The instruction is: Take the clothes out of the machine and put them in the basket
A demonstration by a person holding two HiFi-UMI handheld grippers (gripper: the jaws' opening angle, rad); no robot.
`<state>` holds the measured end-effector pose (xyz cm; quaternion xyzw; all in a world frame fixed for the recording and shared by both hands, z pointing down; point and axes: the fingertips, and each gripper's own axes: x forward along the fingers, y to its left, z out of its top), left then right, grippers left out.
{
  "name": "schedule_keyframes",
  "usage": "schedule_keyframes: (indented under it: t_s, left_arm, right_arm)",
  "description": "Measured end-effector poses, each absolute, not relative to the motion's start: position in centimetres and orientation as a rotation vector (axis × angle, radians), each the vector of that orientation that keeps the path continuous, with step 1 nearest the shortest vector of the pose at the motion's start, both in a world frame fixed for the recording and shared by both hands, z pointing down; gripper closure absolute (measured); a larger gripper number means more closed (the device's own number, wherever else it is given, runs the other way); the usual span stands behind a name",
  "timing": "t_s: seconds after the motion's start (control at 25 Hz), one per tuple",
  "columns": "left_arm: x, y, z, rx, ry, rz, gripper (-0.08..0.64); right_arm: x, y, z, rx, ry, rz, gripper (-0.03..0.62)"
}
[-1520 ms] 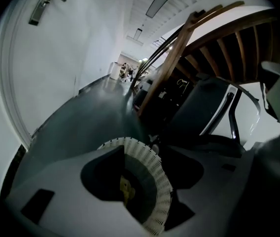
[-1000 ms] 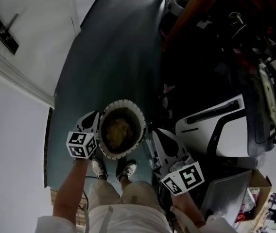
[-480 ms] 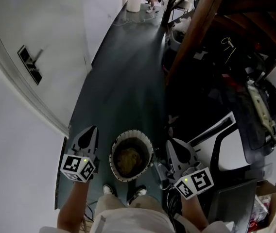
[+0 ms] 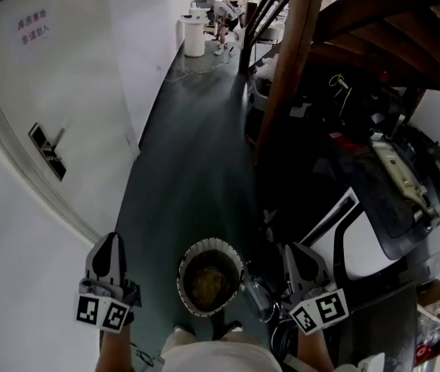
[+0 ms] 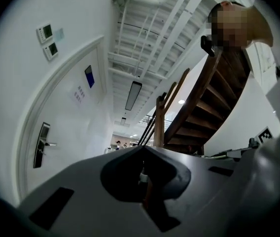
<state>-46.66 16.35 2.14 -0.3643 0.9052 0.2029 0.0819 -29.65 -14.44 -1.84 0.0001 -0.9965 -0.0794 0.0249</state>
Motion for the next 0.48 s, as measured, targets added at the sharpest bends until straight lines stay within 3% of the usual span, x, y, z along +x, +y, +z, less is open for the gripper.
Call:
schedule_keyframes:
  t_s: [0.48]
  left_arm:
    - [-43.0, 16.6, -0.1, -1.014, 2.675, 0.522, 0.546]
  right_arm:
    - [-27.2, -19.1, -1.4, 0.161, -3.058, -0.252, 0.578]
